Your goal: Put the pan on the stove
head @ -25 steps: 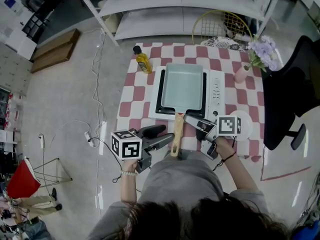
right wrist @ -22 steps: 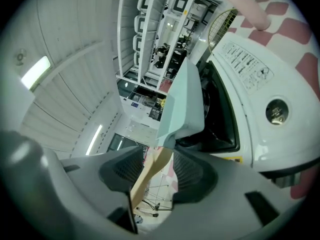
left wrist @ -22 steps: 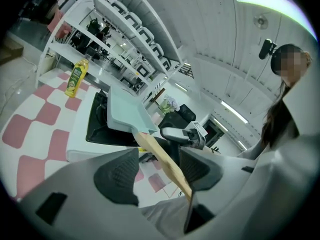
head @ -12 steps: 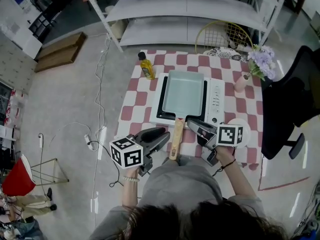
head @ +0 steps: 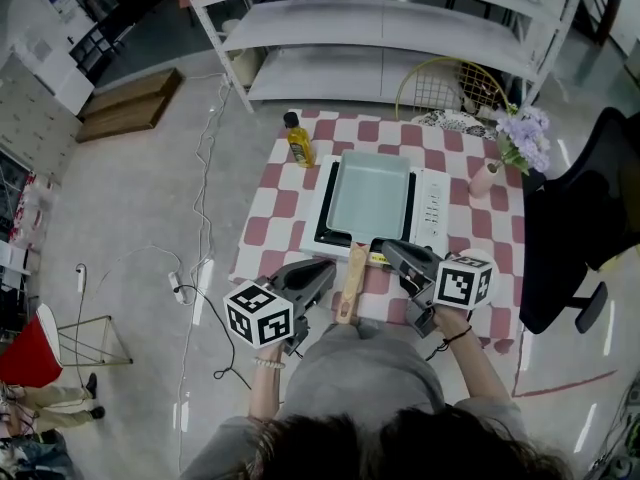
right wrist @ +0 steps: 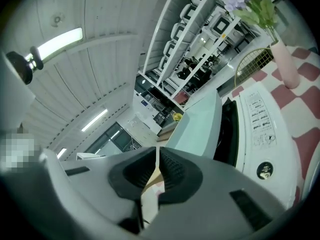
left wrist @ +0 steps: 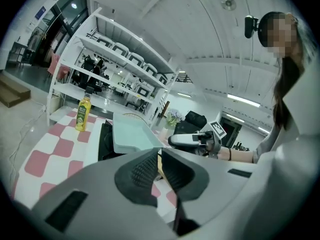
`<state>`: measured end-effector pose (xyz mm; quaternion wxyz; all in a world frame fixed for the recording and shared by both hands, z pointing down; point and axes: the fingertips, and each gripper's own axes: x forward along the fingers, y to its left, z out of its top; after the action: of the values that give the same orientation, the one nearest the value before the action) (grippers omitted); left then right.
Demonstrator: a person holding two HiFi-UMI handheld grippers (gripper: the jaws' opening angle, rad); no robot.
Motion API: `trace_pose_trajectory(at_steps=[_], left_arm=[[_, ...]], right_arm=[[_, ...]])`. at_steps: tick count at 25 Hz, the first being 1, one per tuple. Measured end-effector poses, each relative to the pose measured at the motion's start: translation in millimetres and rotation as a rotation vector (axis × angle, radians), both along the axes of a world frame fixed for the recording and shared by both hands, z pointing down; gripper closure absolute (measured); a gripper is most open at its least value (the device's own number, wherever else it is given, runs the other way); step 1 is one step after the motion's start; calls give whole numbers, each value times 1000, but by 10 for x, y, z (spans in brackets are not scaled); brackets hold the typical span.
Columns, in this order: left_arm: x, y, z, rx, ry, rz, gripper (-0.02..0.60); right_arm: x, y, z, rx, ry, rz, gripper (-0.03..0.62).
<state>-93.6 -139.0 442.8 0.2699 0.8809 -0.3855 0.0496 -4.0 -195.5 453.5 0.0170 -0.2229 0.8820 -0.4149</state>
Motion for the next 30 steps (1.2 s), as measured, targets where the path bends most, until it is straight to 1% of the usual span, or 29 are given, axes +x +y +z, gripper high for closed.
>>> trace_pose_trajectory(at_steps=[8,16,23,30], left_arm=[[-20,-61,-99,114,-97,-33,552],[-128,-169,-208,178,-120,-100,555],[-202,-238,-255,209,-146,-139,555],[-209,-284,-267,218,-158,-142,555]], right_arm=[[50,-46,-133,151,60,18,569],[139,-143,-243,265,90,57,571],[223,-222,-291,333,112,85,571],[278,-261,-271,344,113,104,571]])
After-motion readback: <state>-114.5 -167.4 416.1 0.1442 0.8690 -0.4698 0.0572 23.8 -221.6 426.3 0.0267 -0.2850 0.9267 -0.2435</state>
